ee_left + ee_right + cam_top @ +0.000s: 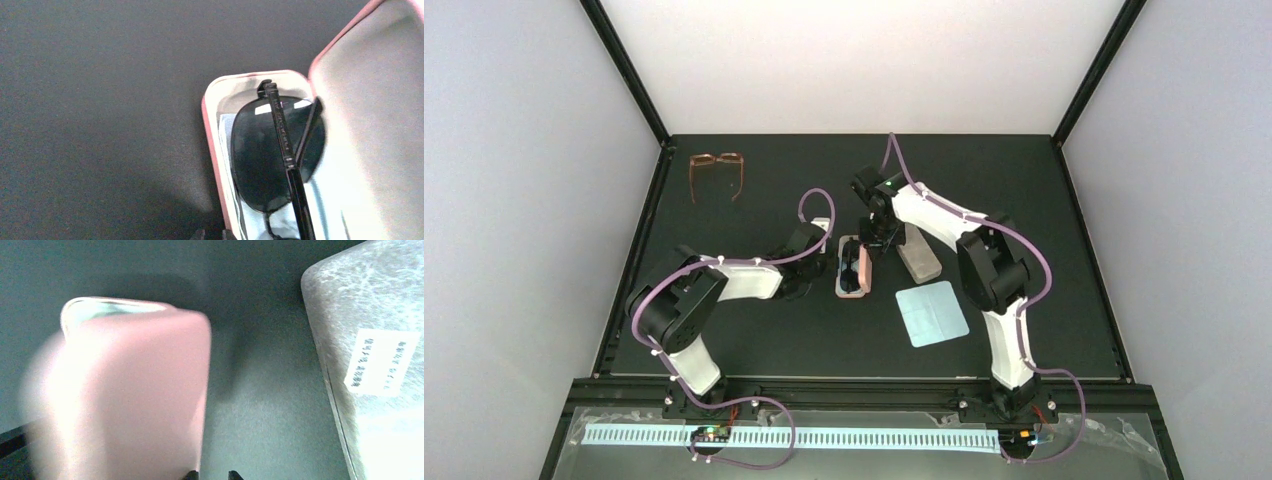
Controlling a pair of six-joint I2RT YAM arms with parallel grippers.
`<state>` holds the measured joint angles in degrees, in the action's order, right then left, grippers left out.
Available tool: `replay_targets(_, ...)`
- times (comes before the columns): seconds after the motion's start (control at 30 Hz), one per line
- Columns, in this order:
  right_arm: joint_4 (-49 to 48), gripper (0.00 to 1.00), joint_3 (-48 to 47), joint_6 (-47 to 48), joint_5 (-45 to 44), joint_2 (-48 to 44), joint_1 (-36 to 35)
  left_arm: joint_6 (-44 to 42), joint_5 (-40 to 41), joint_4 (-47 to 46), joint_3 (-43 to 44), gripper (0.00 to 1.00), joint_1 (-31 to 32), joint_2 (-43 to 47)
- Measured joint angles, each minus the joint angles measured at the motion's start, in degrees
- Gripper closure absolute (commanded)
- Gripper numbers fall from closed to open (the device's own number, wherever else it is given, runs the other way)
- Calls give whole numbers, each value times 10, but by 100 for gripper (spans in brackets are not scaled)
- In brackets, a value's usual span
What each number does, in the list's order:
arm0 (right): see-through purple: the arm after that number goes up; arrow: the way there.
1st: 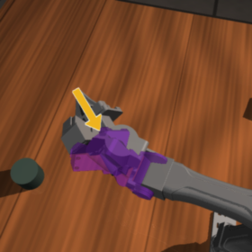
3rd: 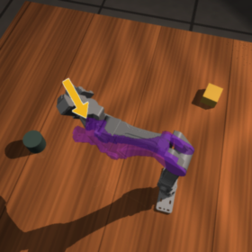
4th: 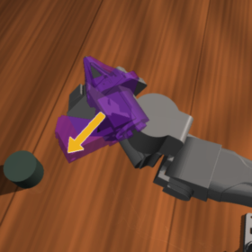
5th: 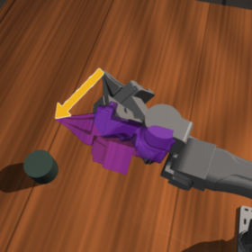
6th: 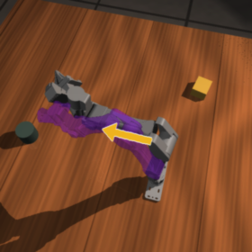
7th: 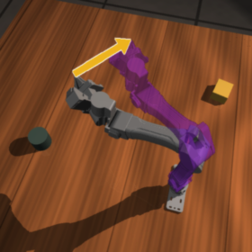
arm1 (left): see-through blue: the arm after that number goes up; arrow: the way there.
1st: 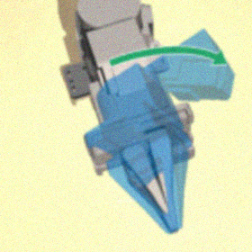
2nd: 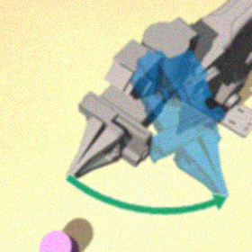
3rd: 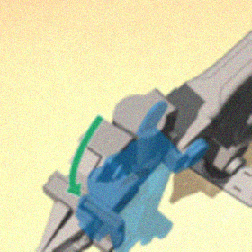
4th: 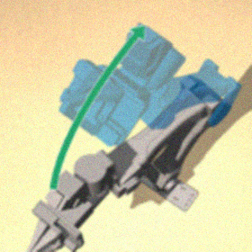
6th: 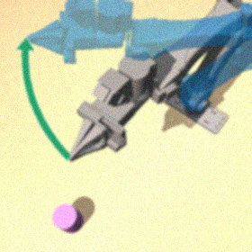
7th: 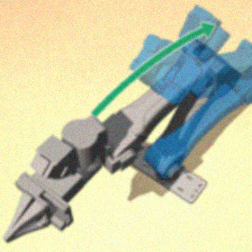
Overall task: Organize the sunglasses
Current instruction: Close the sunglasses case at the center of the board.
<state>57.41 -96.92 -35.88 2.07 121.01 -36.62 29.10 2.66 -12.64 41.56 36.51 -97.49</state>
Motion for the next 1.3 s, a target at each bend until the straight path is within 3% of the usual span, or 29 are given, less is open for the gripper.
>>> replay_targets(0.53, -38, 81, 85, 6, 72, -96, 0, -7, -5, 2, -7, 91, 5, 7)
replay_targets(1.3, -115, 81, 103, -7, 166, -43, -2, -11, -11, 25, 5, 89, 14, 6)
